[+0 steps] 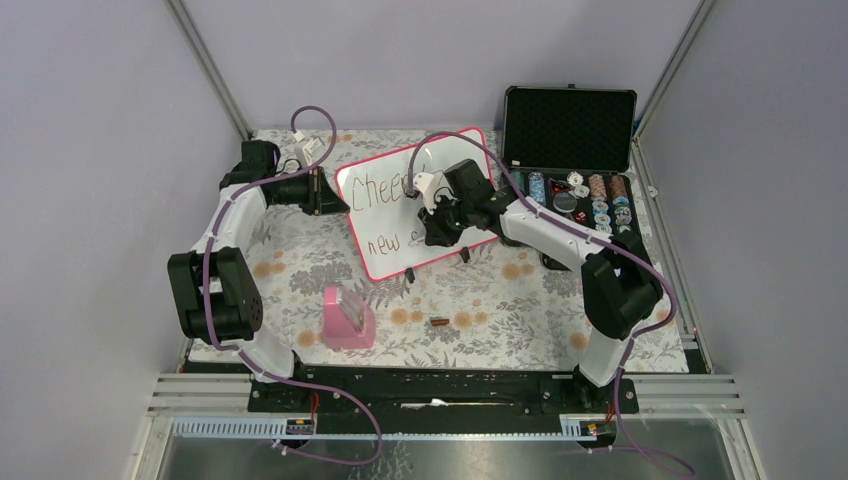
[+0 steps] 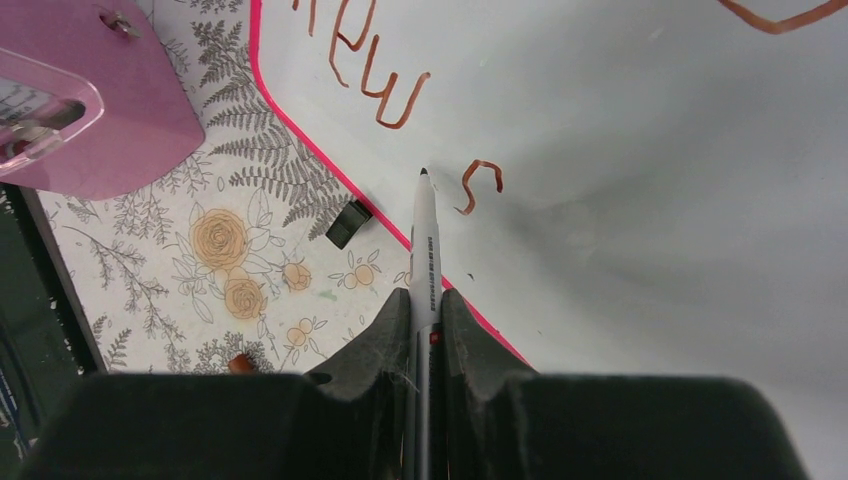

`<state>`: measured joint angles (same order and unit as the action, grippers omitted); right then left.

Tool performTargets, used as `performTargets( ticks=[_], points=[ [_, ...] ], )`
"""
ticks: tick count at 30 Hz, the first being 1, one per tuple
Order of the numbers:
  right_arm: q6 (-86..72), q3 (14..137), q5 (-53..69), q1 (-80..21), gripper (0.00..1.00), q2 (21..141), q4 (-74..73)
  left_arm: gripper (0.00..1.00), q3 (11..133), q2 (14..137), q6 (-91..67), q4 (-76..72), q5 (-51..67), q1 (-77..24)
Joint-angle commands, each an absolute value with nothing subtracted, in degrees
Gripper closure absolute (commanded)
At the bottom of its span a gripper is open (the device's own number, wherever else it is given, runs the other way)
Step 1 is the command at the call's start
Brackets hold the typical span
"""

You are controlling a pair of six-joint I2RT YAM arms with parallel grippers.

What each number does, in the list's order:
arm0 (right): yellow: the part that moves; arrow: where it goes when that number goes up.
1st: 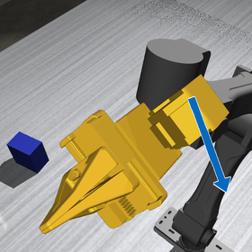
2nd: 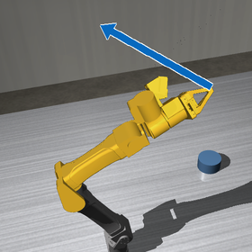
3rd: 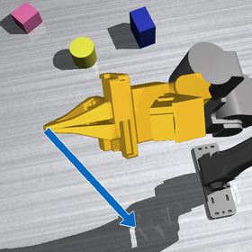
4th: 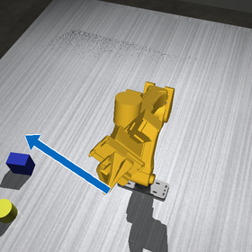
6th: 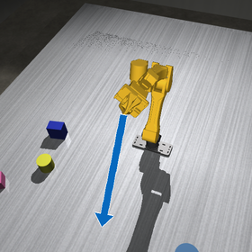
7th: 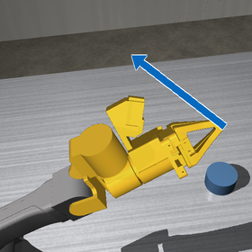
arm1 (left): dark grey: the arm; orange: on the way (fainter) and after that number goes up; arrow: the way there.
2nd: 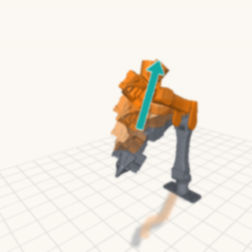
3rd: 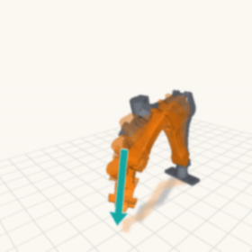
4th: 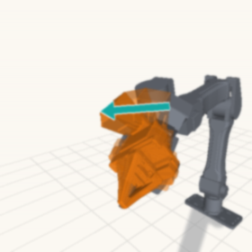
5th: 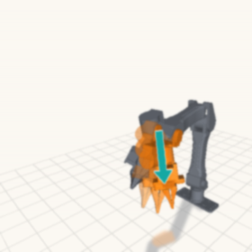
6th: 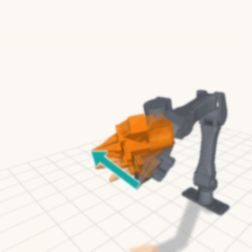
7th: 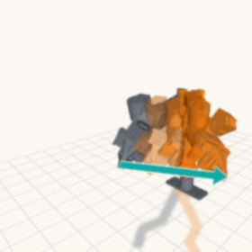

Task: Write a sentence on the whiteboard

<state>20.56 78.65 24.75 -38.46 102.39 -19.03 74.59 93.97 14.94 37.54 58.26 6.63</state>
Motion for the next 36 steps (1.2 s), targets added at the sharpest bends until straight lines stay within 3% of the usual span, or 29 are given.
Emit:
performTargets(
  ticks=[1, 12, 36],
  points=[
    [19.67, 79.19, 28.72, -37.96, 1.00, 97.90, -19.72, 1.00, 76.90, 92.90, 16.39, 34.13, 57.92, 6.35],
    [21.60, 76.37, 28.04, -34.50, 1.00, 95.22, -21.00, 1.00, 76.76, 92.55, 16.35, 34.19, 58.12, 6.42],
    [20.68, 79.39, 26.20, -37.85, 1.00, 101.28, -20.58, 1.00, 76.63, 92.40, 16.43, 34.15, 57.92, 6.28]
  ],
)
